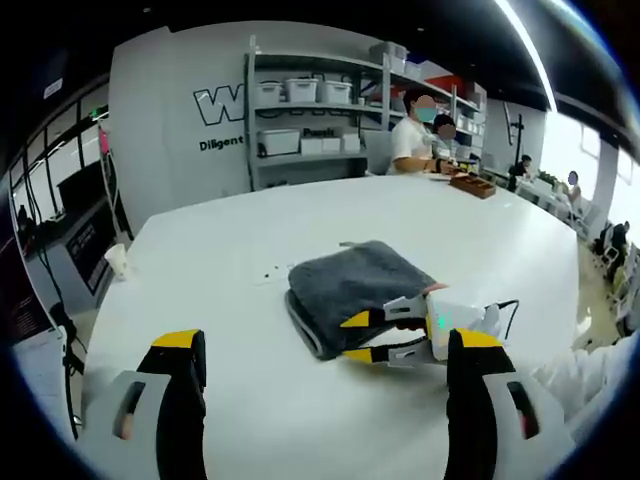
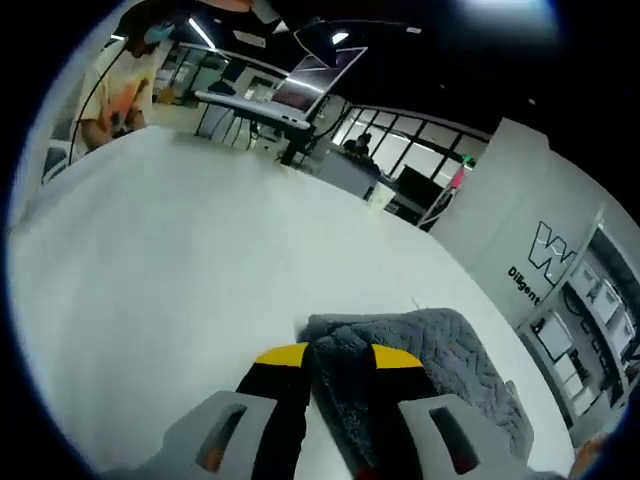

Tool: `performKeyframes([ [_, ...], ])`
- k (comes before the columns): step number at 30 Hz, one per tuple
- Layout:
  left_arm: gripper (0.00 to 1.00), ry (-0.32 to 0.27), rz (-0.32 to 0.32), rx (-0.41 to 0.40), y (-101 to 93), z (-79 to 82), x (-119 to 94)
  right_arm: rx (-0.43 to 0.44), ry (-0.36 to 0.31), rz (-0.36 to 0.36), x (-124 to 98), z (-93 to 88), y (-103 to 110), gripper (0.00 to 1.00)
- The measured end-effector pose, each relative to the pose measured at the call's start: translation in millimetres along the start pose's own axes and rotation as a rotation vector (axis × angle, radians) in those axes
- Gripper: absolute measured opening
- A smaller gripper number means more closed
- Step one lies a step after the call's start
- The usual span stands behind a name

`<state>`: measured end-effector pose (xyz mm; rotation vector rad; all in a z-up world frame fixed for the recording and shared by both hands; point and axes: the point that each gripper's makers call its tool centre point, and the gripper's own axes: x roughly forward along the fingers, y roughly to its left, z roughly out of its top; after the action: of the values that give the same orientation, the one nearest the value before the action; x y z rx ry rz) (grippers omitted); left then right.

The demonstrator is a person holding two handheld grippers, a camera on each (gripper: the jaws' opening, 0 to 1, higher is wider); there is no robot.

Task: Open the folded towel by lifting each exposed corner and separating the folded layers until the towel lies flat within the target outline without major curled edges

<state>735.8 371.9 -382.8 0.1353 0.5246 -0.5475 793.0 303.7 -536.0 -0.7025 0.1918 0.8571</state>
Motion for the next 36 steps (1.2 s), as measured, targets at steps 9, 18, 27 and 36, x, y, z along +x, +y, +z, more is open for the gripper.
performKeyframes([
  [9, 1.00, 0.003, -0.003, 0.004, -1.8, -0.2, 1, 0.017, -0.004, 0.001, 1, -0.8, -1, 0.01],
  [18, 1.00, 0.003, -0.003, 0.003, -1.5, 0.1, 2, 0.165, -0.067, -0.002, -13, 7.3, -16, 0.00],
  [27, 1.00, 0.009, -0.010, 0.010, -4.8, -0.5, 4, 0.272, -0.141, -0.081, -44, 12.3, -55, 0.00],
  [36, 1.00, 0.013, -0.016, 0.015, -7.2, 0.6, 6, 0.380, -0.208, -0.188, -82, 4.5, -98, 0.00],
])
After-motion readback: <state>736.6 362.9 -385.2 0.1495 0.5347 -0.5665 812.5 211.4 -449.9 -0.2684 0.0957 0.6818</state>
